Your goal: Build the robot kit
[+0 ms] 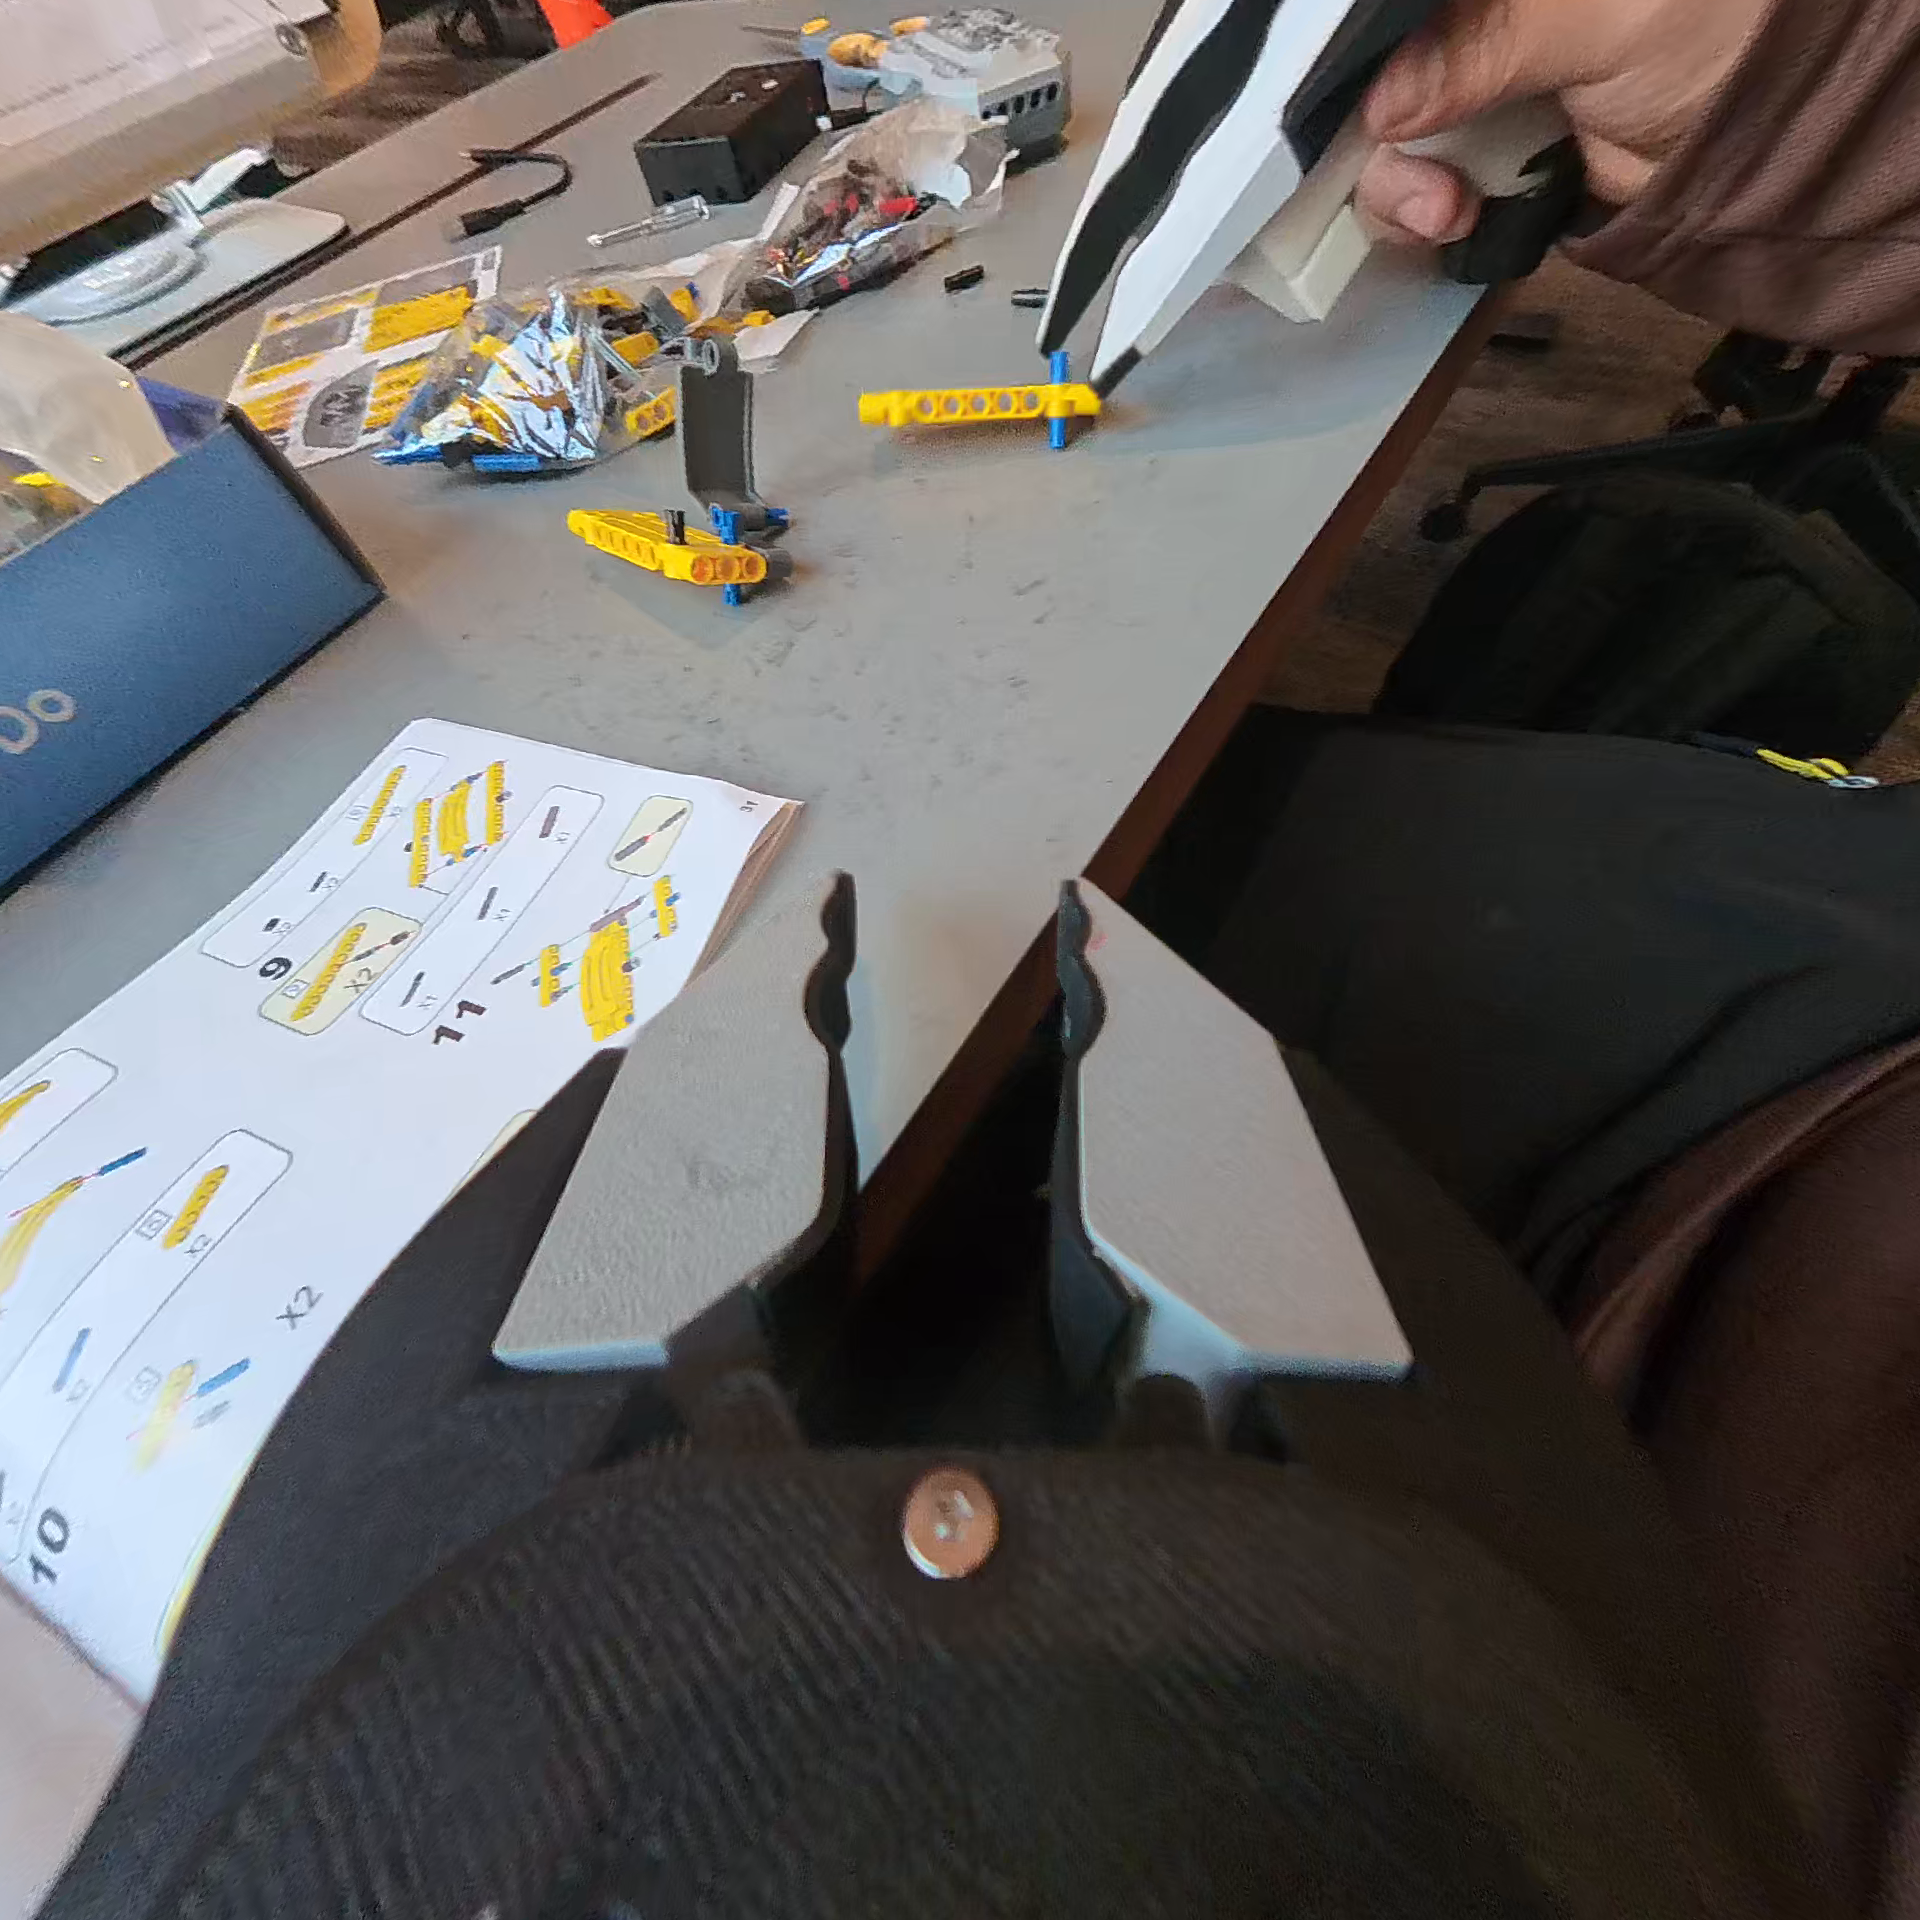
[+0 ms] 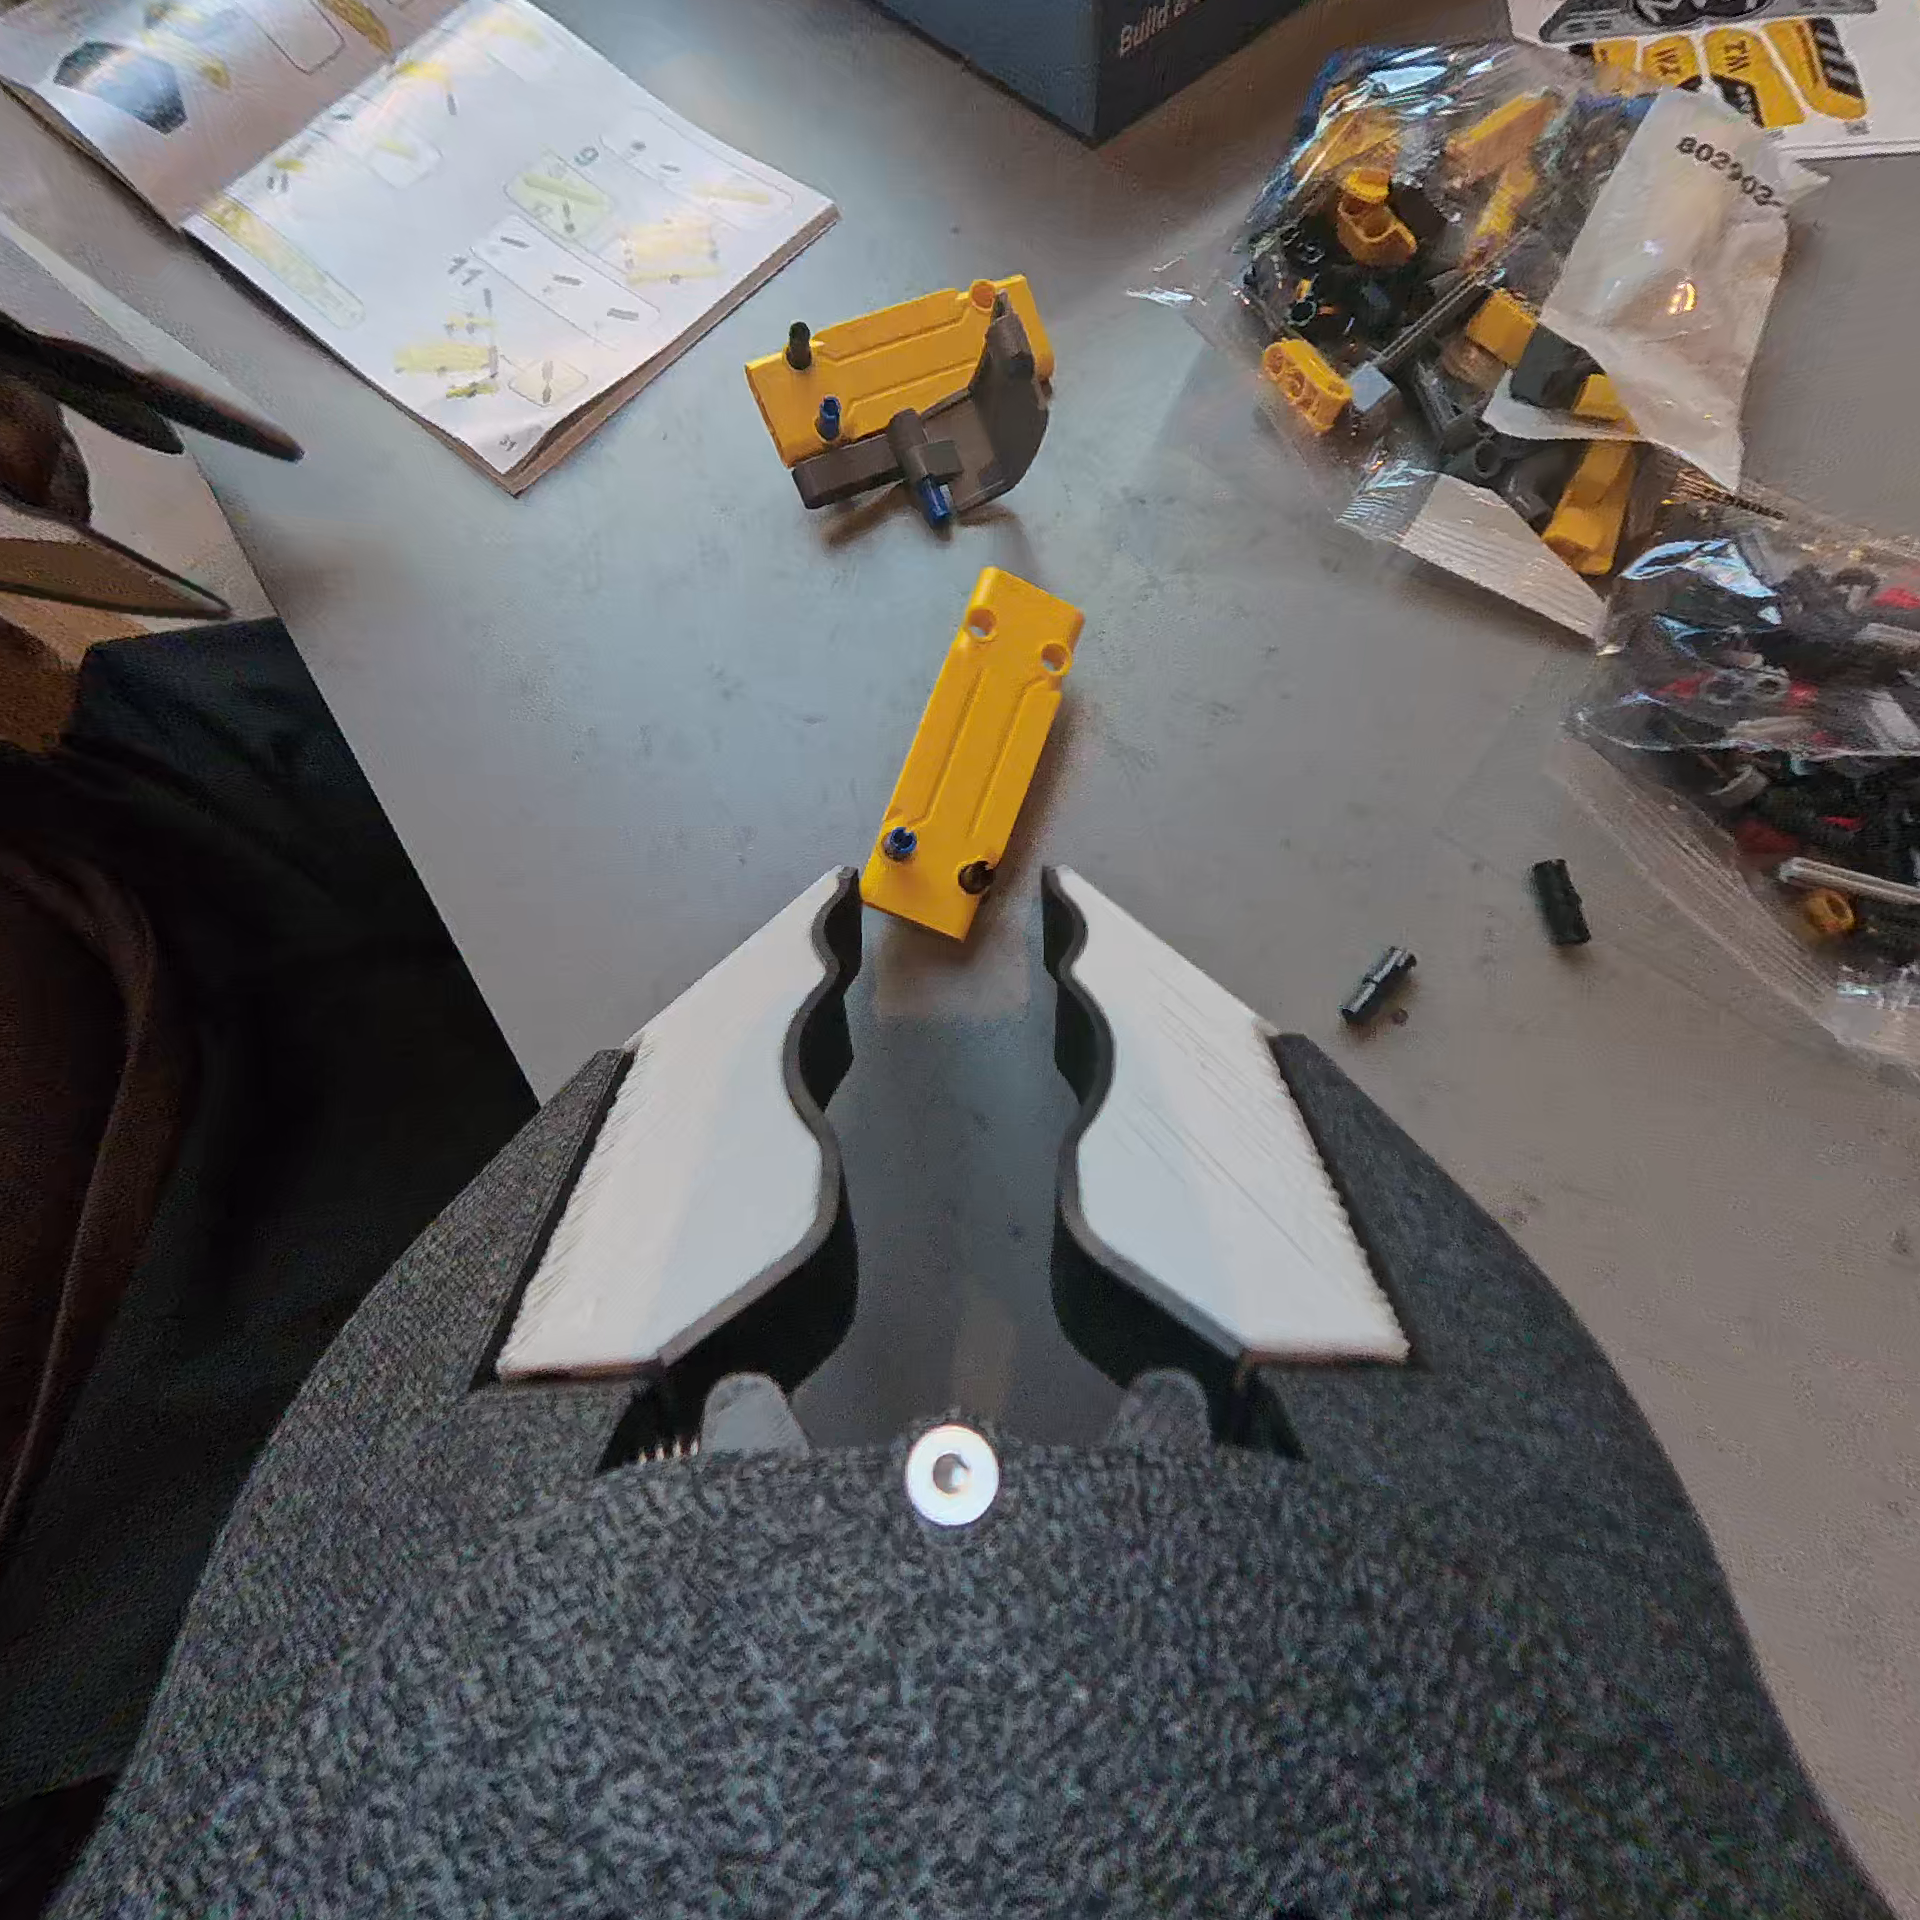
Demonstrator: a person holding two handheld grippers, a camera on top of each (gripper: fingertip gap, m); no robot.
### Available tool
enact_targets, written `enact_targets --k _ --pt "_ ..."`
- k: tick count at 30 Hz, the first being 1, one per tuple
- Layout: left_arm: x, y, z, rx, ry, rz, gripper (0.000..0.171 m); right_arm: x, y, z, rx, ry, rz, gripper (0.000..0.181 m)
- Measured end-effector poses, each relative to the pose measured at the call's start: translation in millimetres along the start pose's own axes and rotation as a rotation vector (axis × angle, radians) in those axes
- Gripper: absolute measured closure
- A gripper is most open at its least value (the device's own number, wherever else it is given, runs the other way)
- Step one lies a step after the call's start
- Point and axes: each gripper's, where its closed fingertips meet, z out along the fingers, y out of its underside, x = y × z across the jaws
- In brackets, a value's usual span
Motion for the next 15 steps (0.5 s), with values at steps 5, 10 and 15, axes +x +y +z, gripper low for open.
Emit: enact_targets --k 5,10,15 --pt "3 5 -1 0.003 0.019 -0.002 0.137 -6 -2 7 -0.014 -0.026 0.001 0.148" --pt "6 11 2 -0.017 0.039 0.015 0.139 -7 -3 10 -0.024 -0.023 0.005 0.148" --pt "7 7 -1 0.001 0.036 0.025 0.139 -4 -7 14 -0.016 0.009 0.023 0.151"
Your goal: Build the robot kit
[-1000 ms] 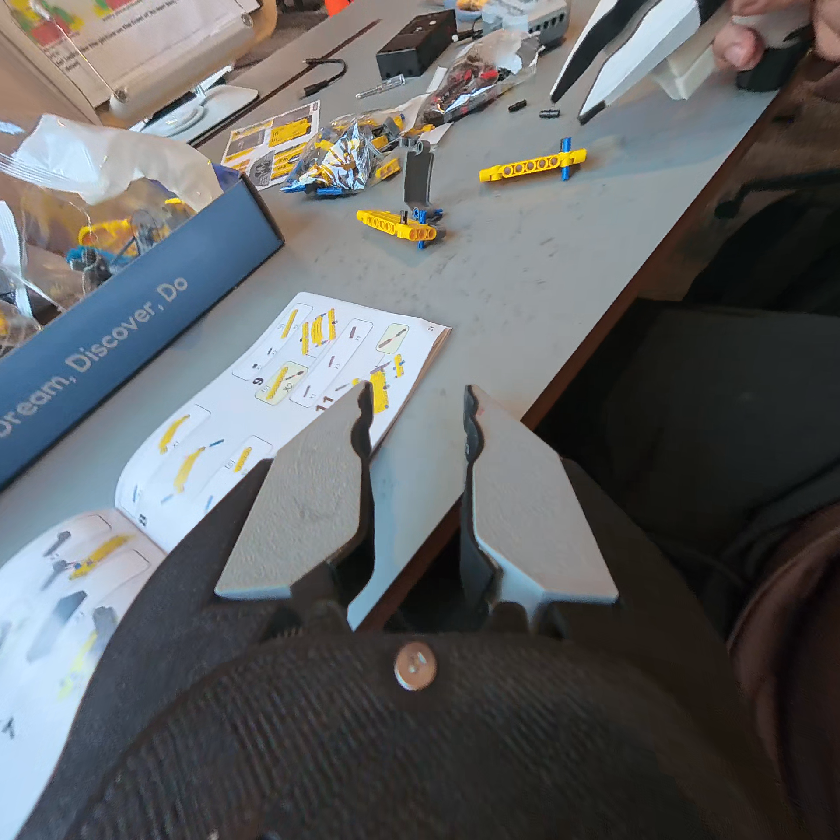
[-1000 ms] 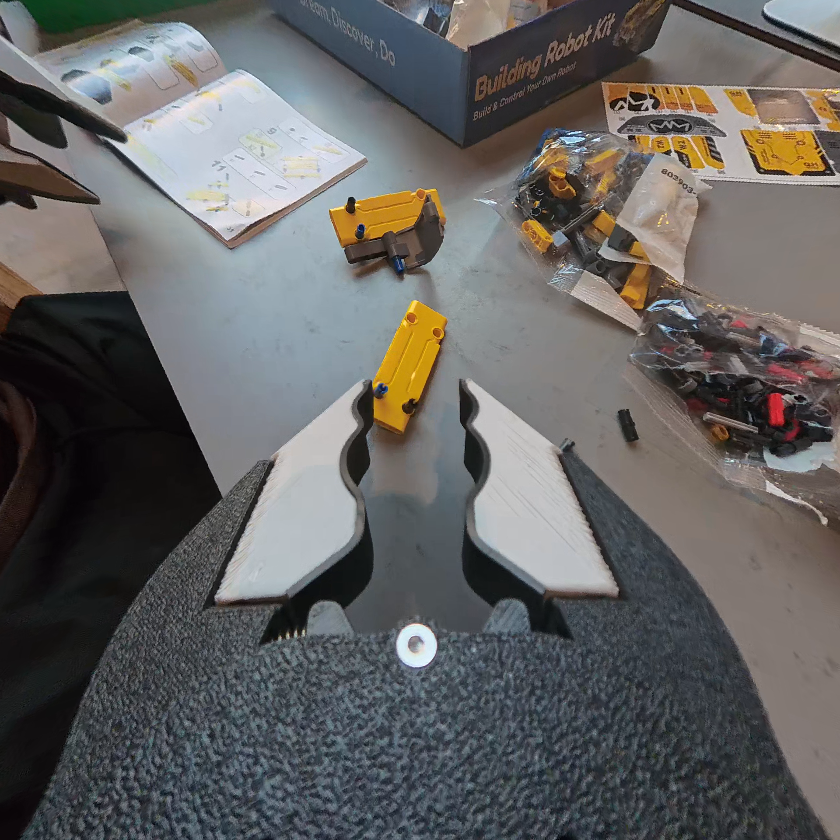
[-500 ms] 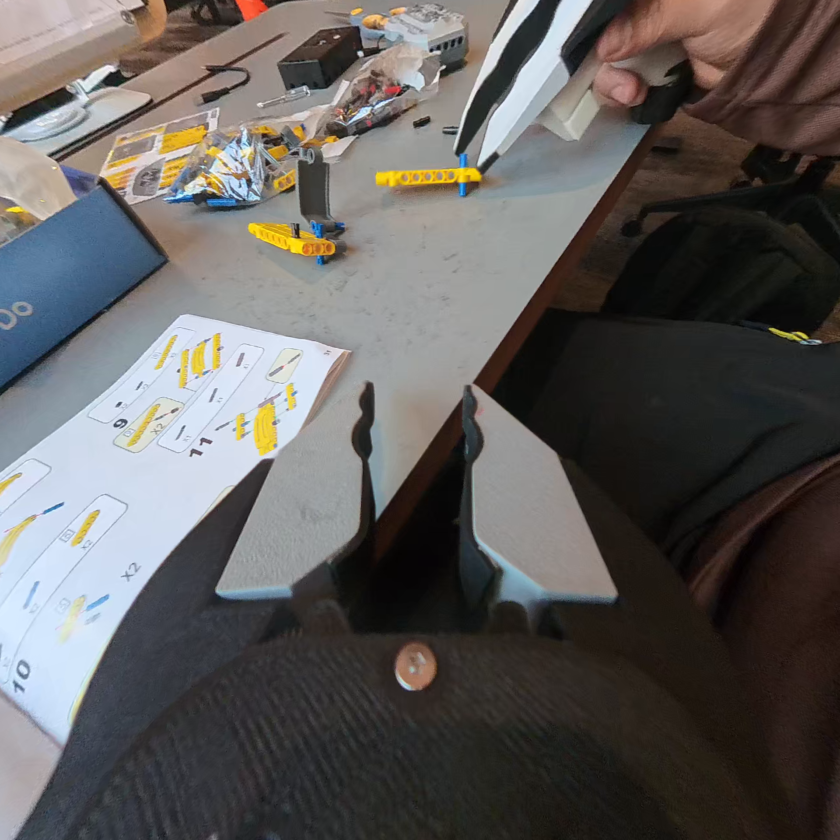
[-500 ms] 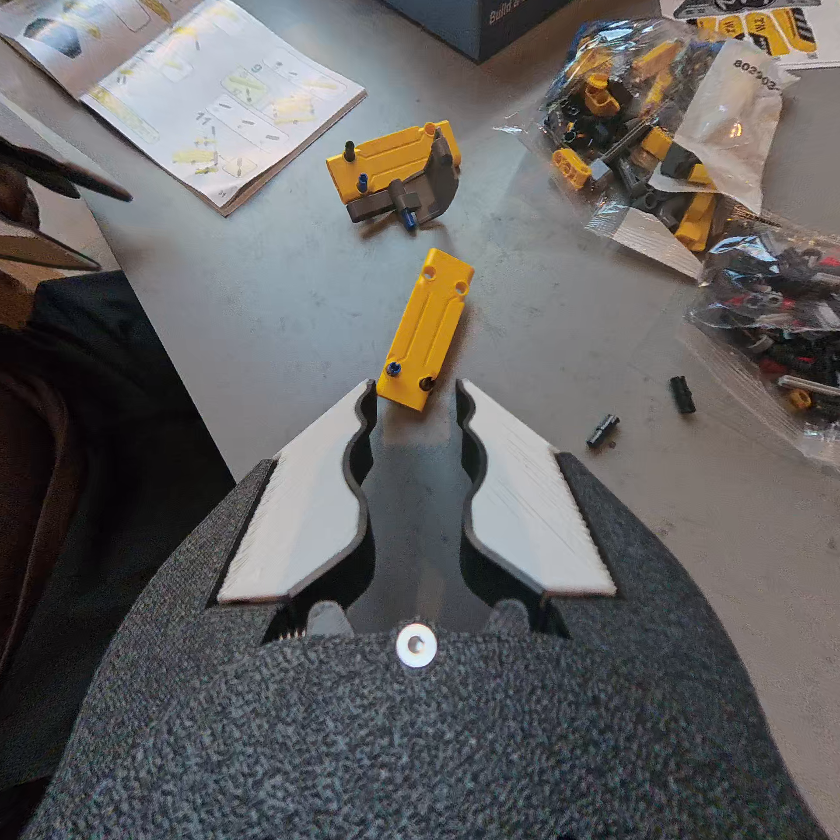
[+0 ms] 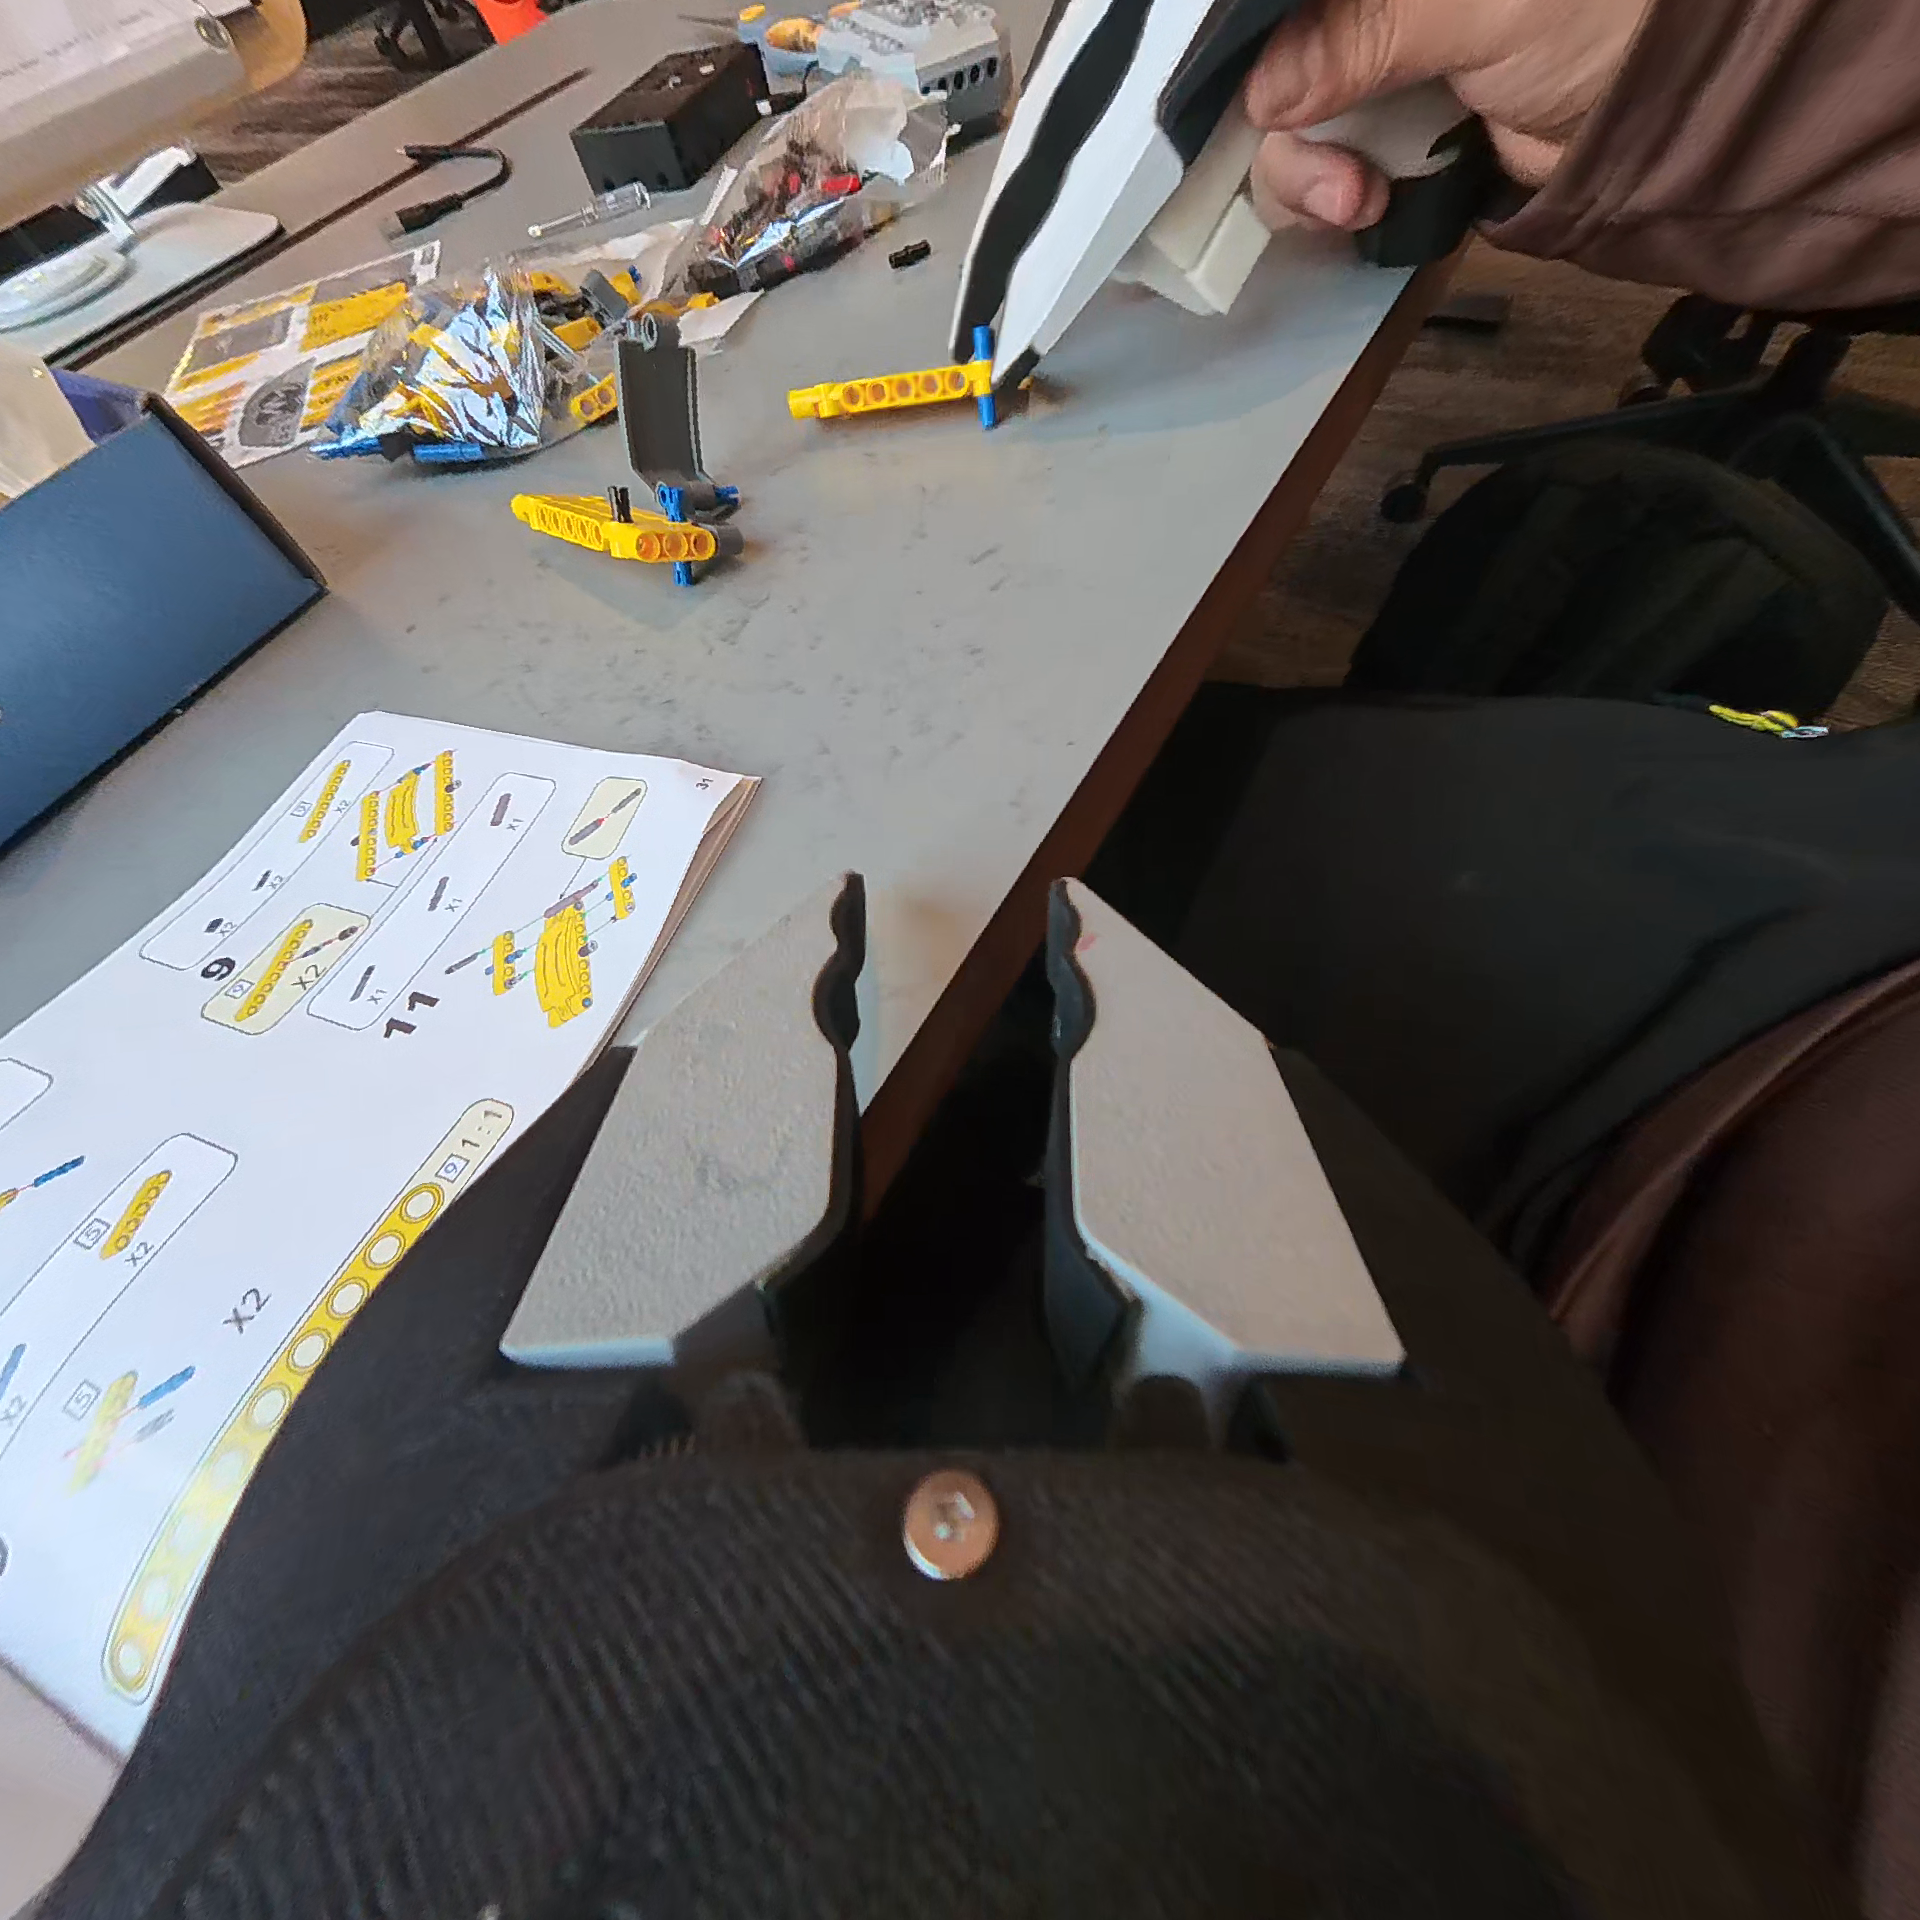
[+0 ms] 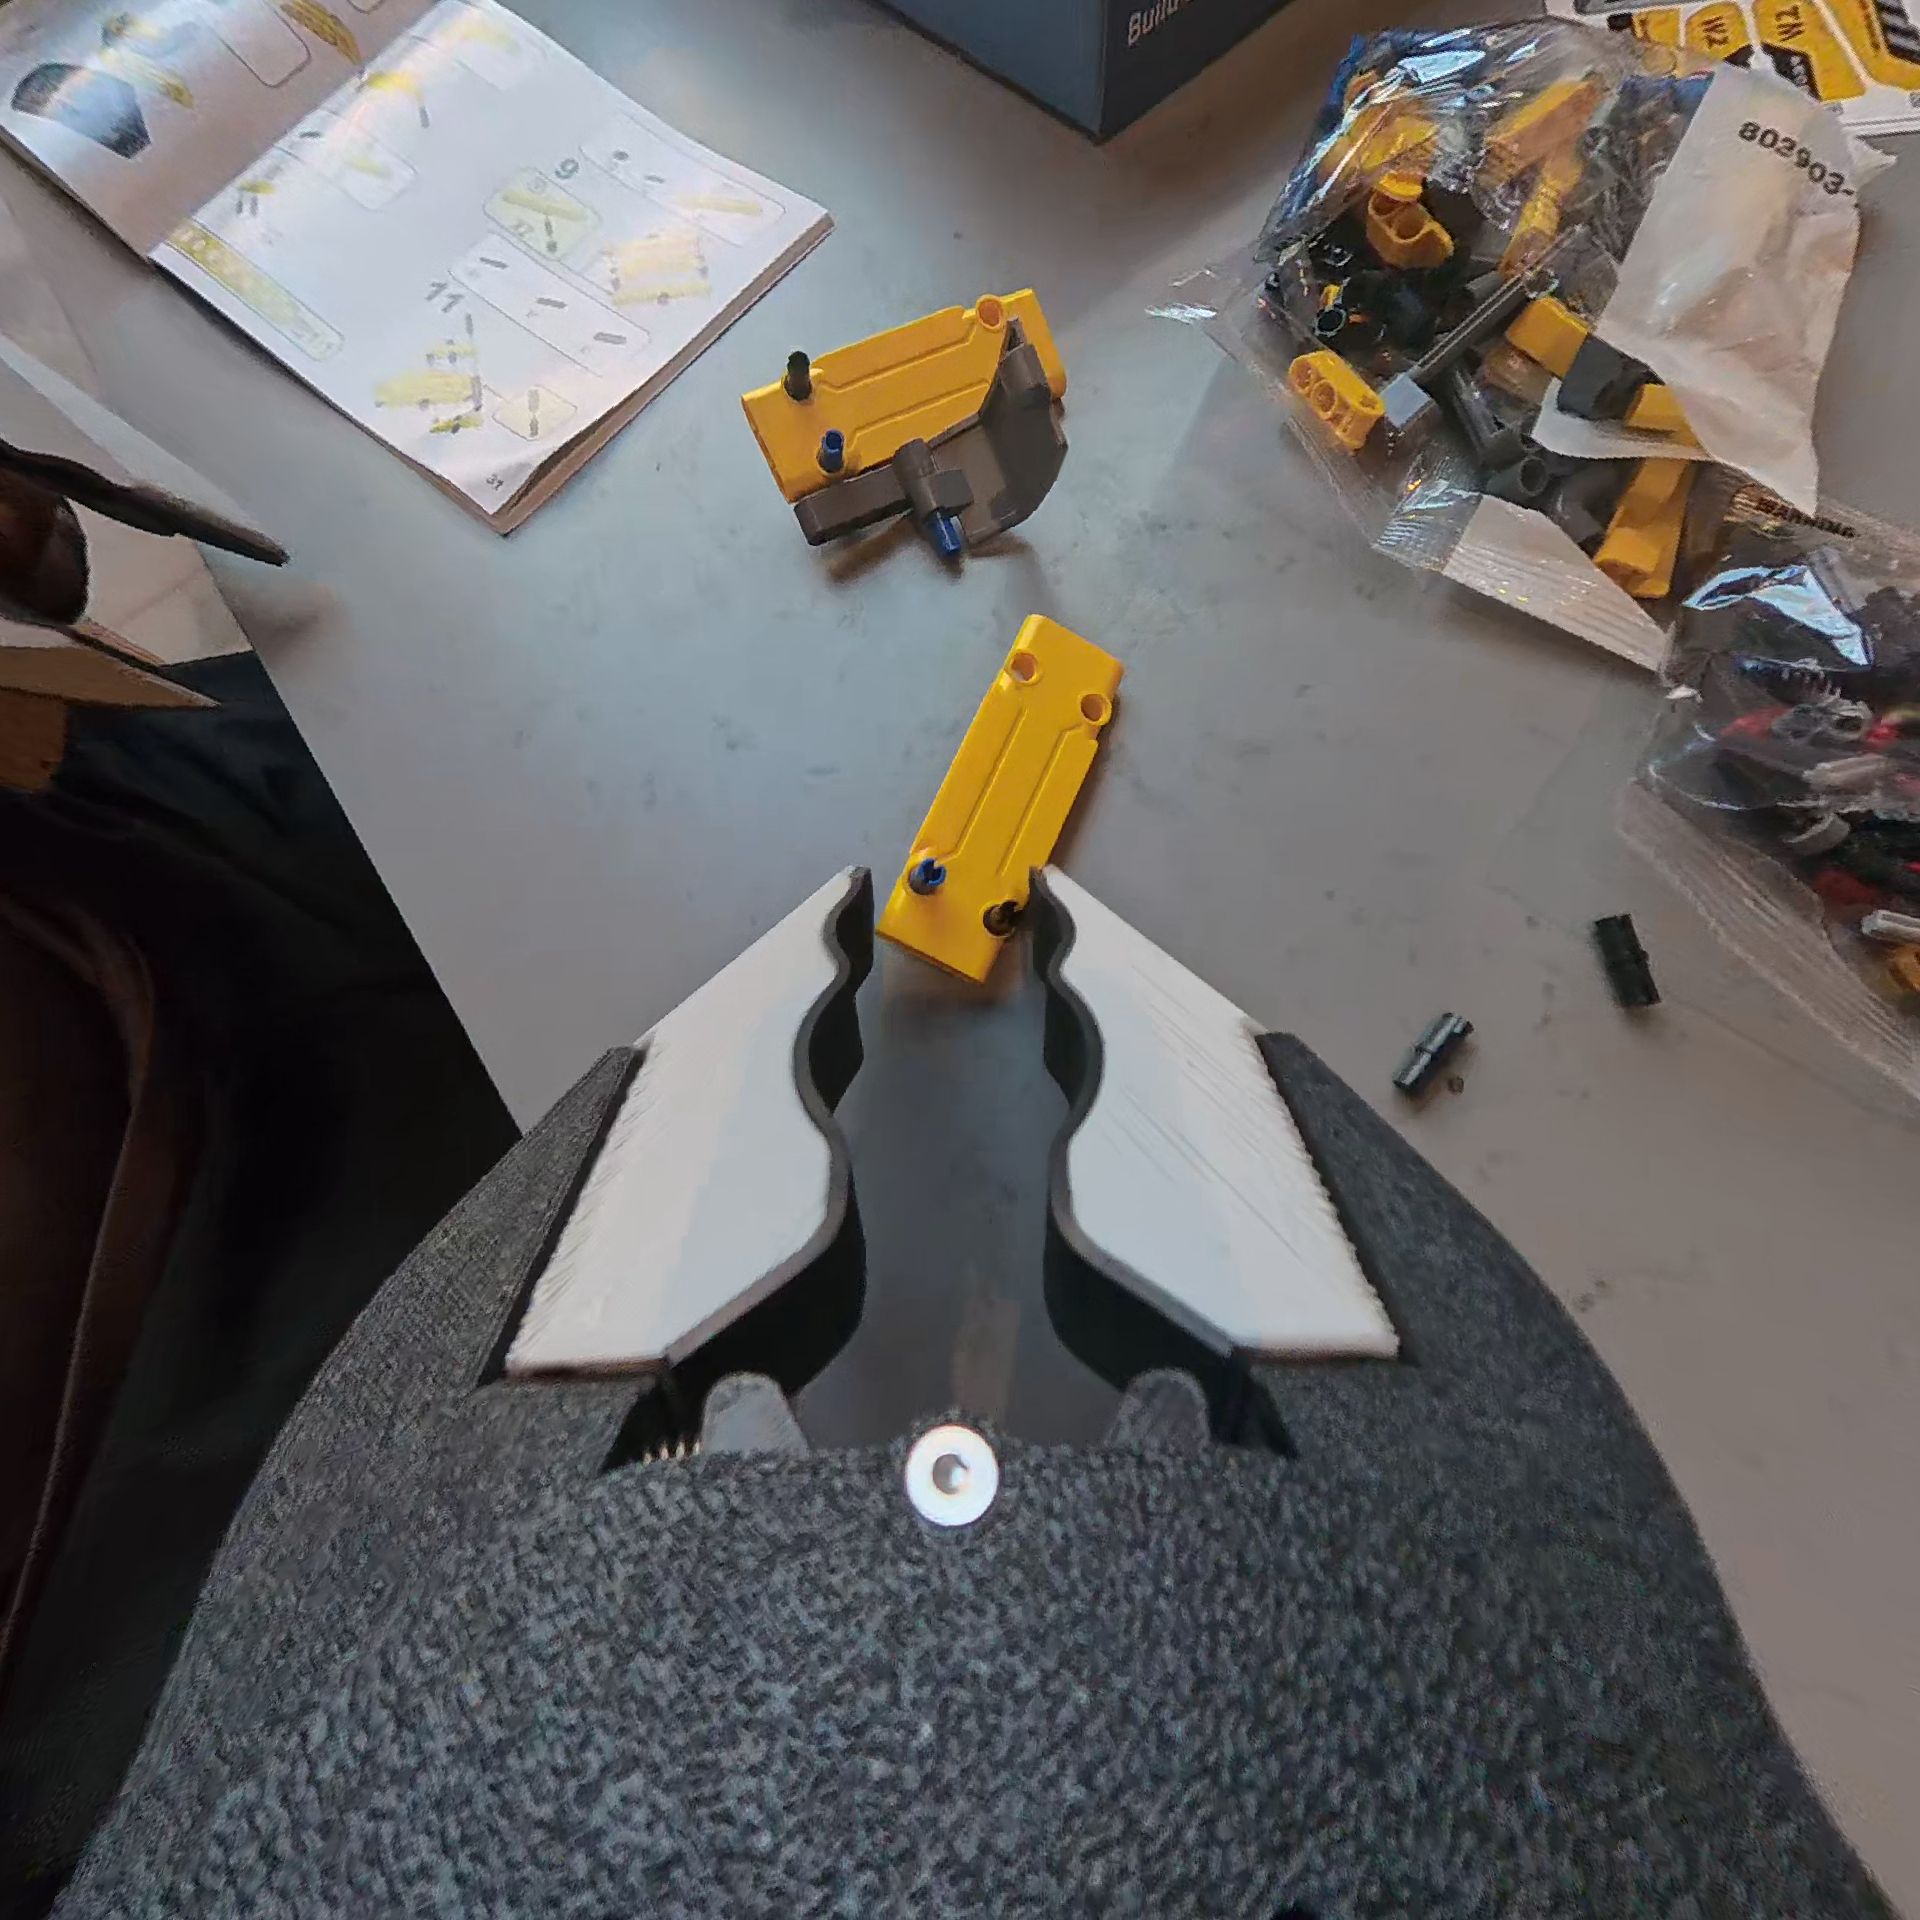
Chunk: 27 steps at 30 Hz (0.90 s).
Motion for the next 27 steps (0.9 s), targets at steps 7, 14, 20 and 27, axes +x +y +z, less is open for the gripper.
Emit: enact_targets --k 7,14,20,27 --pt "0 3 -4 -0.008 -0.015 -0.005 0.139 -13 -6 9 -0.005 -0.041 -0.021 0.150" --pt "-5 5 -6 -0.007 -0.020 -0.031 0.140 -4 -14 -6 0.089 -0.062 0.042 0.147" --pt "1 3 -2 -0.006 0.005 -0.020 0.140 35 -5 -25 0.113 0.124 0.049 0.147" --pt "3 3 -2 -0.002 0.024 -0.031 0.140 103 13 -65 0.151 0.368 0.209 0.144"
